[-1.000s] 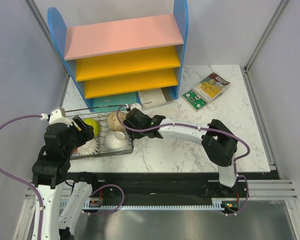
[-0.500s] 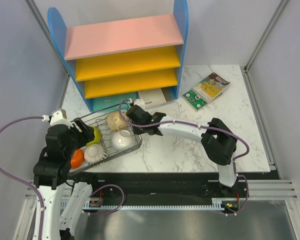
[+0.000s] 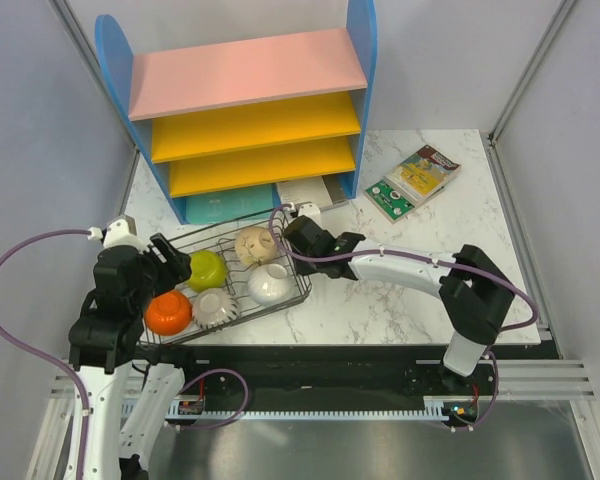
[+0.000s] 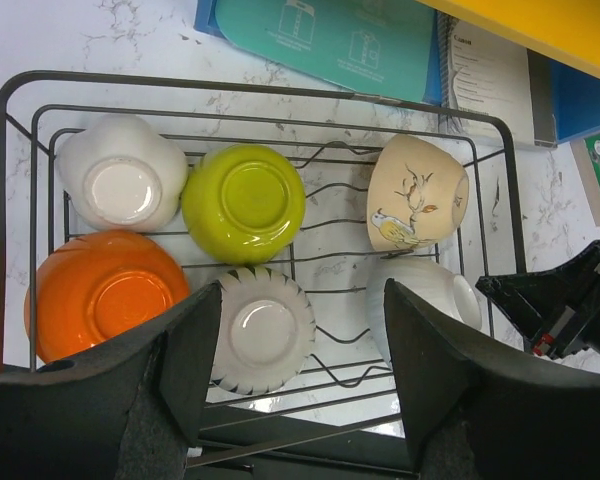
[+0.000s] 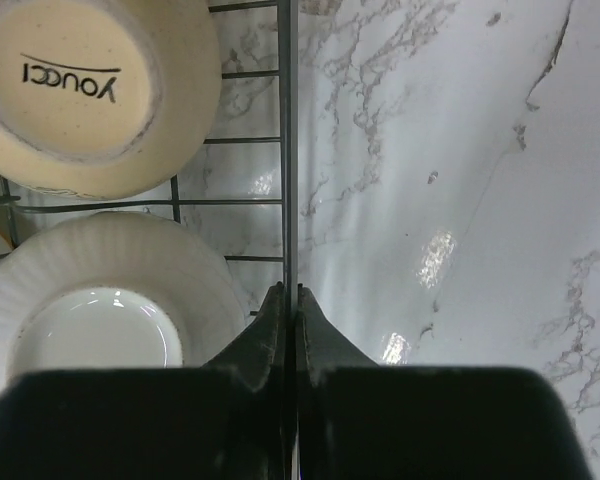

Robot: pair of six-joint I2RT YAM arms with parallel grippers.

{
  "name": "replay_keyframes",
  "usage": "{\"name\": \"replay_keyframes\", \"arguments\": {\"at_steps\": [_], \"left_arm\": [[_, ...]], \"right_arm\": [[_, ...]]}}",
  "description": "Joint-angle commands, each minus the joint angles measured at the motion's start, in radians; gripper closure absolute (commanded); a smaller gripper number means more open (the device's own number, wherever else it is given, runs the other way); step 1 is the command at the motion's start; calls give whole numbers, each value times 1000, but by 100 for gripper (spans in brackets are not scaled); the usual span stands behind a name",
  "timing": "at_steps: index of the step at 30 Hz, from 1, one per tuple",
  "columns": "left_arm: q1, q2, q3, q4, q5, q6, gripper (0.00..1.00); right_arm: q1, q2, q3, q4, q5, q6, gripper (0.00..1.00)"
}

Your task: Unload the bowls from the dish rack

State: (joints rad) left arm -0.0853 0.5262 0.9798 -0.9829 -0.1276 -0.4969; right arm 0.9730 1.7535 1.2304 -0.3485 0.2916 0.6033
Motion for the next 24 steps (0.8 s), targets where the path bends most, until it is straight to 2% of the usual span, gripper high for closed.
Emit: {"name": "replay_keyframes", "arguments": {"at_steps": [1,13,24], "left_arm": [[4,11,-6,47,22,20,27],[4,32,-16,70,34,23,27],[4,49,-30,90,55,24,27]], "right_arm": [[-57,-81,-60,-150,86,-39,100],[-273,-207,-224,-161,72,-31,100],[-365,-285,-302,-170,67,-77,100]]}}
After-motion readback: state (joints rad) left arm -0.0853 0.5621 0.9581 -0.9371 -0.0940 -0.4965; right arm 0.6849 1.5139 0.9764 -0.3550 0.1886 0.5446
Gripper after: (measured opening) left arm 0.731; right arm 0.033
